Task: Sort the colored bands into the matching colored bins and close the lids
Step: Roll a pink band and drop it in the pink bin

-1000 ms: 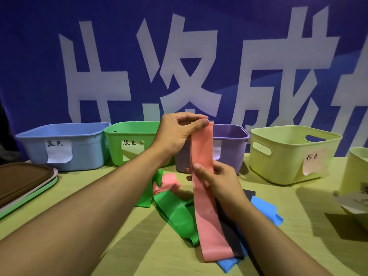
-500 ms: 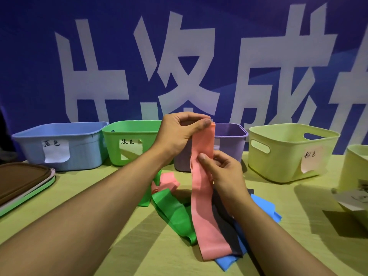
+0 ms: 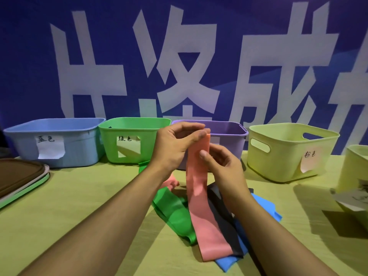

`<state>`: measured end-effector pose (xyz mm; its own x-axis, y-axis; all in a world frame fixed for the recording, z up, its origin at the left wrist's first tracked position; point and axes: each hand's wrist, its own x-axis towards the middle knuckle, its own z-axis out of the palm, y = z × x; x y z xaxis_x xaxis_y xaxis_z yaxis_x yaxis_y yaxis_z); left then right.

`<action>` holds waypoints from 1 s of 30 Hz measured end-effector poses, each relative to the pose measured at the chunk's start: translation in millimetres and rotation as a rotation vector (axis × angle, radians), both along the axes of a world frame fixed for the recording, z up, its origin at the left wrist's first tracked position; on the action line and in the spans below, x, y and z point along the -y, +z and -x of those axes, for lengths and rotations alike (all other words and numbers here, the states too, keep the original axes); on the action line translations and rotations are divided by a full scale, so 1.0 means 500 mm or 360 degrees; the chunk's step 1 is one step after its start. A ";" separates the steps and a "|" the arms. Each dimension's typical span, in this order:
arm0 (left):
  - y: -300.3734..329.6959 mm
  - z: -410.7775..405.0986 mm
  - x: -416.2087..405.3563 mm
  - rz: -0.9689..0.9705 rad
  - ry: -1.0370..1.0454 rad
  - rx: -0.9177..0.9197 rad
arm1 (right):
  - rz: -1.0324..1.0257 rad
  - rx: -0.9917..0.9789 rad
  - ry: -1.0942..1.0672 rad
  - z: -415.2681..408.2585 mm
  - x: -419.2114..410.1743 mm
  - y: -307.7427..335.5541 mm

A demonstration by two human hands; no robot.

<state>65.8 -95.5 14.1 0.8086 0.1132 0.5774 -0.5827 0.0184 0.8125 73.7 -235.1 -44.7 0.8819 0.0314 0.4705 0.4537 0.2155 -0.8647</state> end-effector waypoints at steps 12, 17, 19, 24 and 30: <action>-0.044 -0.024 -0.011 0.0095 -0.0108 0.0012 | 0.0381 0.0222 -0.0128 -0.037 0.022 0.048; -0.053 -0.031 -0.015 0.0039 -0.0015 -0.0019 | 0.0388 0.0306 -0.0226 -0.046 0.028 0.048; -0.060 -0.032 -0.015 0.0008 0.0033 -0.0070 | 0.0338 0.0335 -0.0279 -0.045 0.026 0.037; -0.071 -0.033 -0.016 -0.0050 0.0140 -0.0117 | 0.0335 0.0342 -0.0291 -0.042 0.022 0.024; -0.069 -0.022 -0.023 -0.0062 0.0176 -0.0041 | 0.0390 0.0331 -0.0264 -0.033 0.021 0.022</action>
<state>77.0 -84.1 -20.5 0.8070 0.1806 0.5623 -0.5584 -0.0770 0.8260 90.0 -245.5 -33.6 0.7705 0.0302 0.6368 0.6369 -0.0782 -0.7669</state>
